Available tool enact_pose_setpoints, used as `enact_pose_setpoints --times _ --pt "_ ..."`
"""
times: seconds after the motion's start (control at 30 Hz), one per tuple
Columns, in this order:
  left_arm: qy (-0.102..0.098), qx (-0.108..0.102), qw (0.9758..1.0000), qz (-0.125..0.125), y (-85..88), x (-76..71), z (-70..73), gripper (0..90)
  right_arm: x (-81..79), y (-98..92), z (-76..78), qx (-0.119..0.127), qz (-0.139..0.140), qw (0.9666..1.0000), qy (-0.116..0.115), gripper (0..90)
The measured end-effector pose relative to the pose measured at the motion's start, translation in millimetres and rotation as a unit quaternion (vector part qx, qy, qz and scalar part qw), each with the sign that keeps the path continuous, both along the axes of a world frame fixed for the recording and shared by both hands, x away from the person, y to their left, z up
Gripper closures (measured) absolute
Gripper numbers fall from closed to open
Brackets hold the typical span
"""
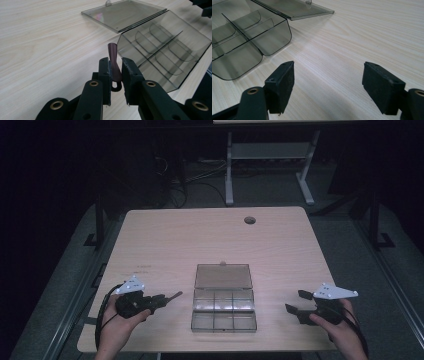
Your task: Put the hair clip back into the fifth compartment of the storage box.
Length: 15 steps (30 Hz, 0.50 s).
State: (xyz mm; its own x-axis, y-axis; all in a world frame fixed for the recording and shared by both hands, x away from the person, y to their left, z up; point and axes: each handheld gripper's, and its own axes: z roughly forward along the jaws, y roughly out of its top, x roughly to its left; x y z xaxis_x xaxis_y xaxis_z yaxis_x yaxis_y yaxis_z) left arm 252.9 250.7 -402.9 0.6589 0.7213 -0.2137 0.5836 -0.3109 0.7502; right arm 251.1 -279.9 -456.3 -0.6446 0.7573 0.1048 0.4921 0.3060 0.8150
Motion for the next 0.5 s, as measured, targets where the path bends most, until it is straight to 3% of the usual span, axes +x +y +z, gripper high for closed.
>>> enact_pose_setpoints --times 0.17,0.5 --pt "-0.004 -0.016 0.9997 -0.015 -9.0 -1.7 6.1 77.9 -0.1 0.0 -0.3 0.001 0.001 1.0 0.0 25.4" --pt "-0.009 -0.028 0.9982 -0.052 -27.9 -3.9 11.0 78.0 -0.3 0.7 -0.1 0.0 0.001 1.0 0.0 25.4"
